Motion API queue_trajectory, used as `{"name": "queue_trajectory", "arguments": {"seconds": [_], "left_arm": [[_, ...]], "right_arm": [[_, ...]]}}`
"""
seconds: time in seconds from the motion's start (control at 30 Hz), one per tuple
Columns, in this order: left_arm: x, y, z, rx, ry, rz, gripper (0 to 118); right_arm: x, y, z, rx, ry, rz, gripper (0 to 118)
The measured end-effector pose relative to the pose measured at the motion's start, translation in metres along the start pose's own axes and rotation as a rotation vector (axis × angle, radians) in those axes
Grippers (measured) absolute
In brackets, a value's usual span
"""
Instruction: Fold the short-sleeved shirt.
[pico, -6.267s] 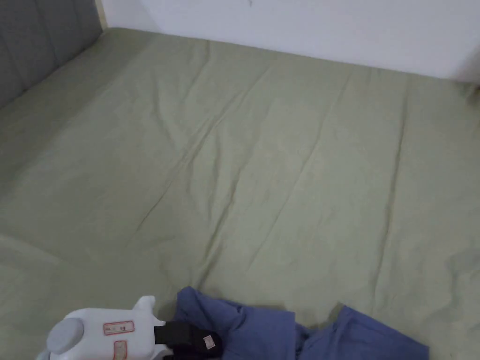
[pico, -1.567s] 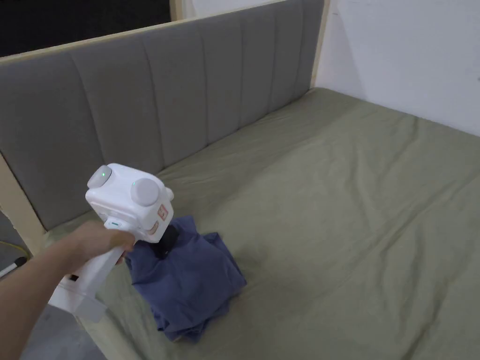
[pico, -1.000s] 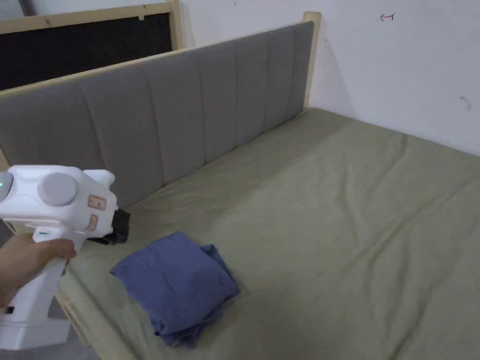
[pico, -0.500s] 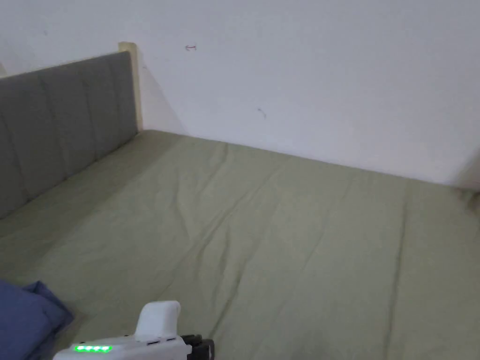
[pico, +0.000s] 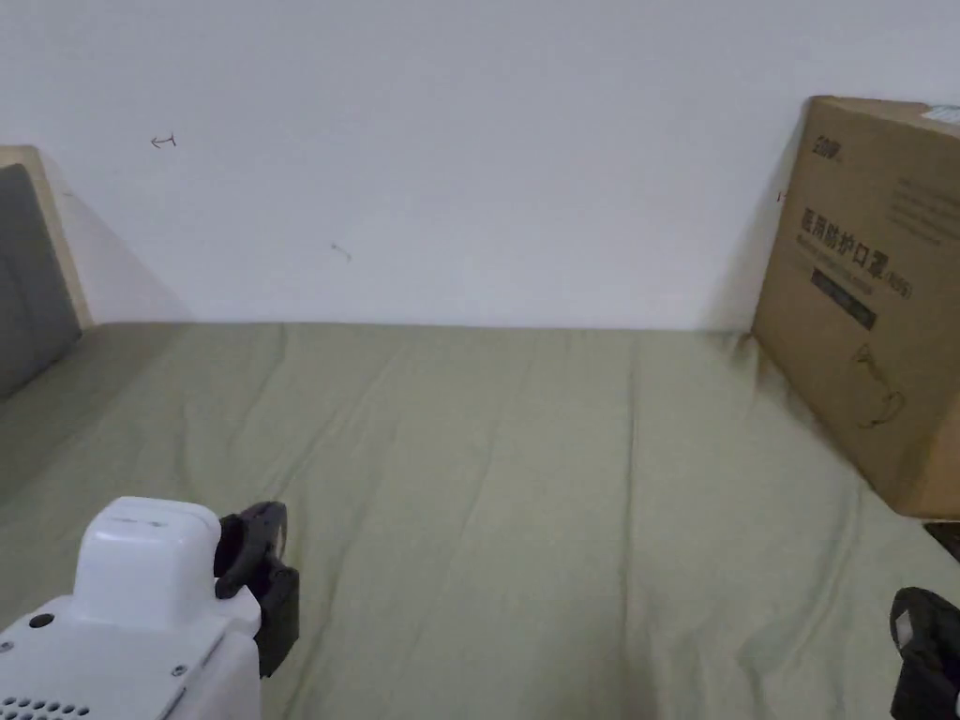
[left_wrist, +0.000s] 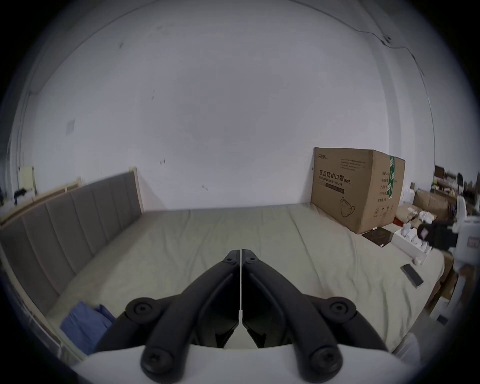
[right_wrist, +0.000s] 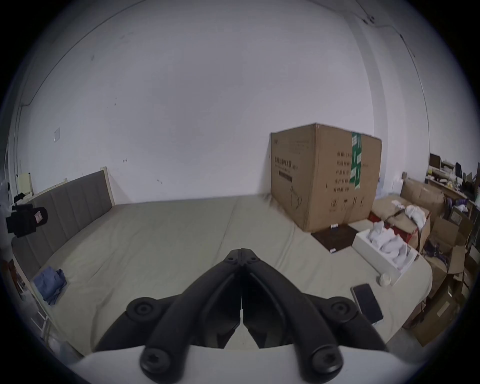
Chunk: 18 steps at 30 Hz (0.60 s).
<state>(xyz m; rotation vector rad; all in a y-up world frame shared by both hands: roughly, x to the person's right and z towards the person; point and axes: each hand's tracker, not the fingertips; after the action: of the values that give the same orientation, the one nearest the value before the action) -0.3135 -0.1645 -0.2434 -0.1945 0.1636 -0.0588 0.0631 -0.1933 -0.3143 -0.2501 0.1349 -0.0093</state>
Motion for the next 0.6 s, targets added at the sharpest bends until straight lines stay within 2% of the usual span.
{"name": "queue_trajectory", "arguments": {"seconds": [0.03,0.07,0.1,0.13,0.17,0.2,0.23,0.3,0.33,0.43,0.6], "left_arm": [[0.000,0.000,0.002,0.015,0.008,-0.011,2],[0.000,-0.001,0.002,0.029,0.018,-0.015,5],[0.000,-0.001,0.004,0.032,0.037,-0.019,9],[0.000,-0.001,0.004,0.028,0.052,-0.019,19],[-0.001,-0.001,0.004,0.024,0.059,-0.012,29],[-0.003,-0.003,0.005,0.024,0.066,0.003,41],[-0.006,-0.004,0.004,0.025,0.070,0.023,66],[-0.010,-0.007,0.002,0.011,0.065,0.099,109],[-0.013,-0.006,0.001,-0.036,0.041,0.132,118],[-0.017,-0.007,0.001,0.015,0.047,0.177,118],[-0.021,0.007,0.002,0.015,0.018,0.209,118]], "right_arm": [[-0.003,-0.001,0.001,0.004,-0.001,0.007,4],[-0.006,-0.002,0.002,0.008,-0.007,0.010,19],[-0.008,-0.002,0.000,0.000,-0.009,0.016,42],[-0.010,-0.003,-0.001,-0.013,-0.007,0.023,76],[-0.012,-0.004,-0.002,-0.028,0.003,0.032,96],[-0.013,-0.006,-0.002,-0.029,0.012,0.039,110],[-0.014,-0.006,-0.001,-0.025,0.018,0.045,118],[-0.016,-0.005,0.003,0.001,0.028,0.068,118],[-0.017,-0.004,0.004,0.012,0.024,0.078,118],[-0.017,0.002,0.007,0.054,0.016,0.093,118],[-0.015,0.008,0.005,0.068,0.020,0.072,118]]}}
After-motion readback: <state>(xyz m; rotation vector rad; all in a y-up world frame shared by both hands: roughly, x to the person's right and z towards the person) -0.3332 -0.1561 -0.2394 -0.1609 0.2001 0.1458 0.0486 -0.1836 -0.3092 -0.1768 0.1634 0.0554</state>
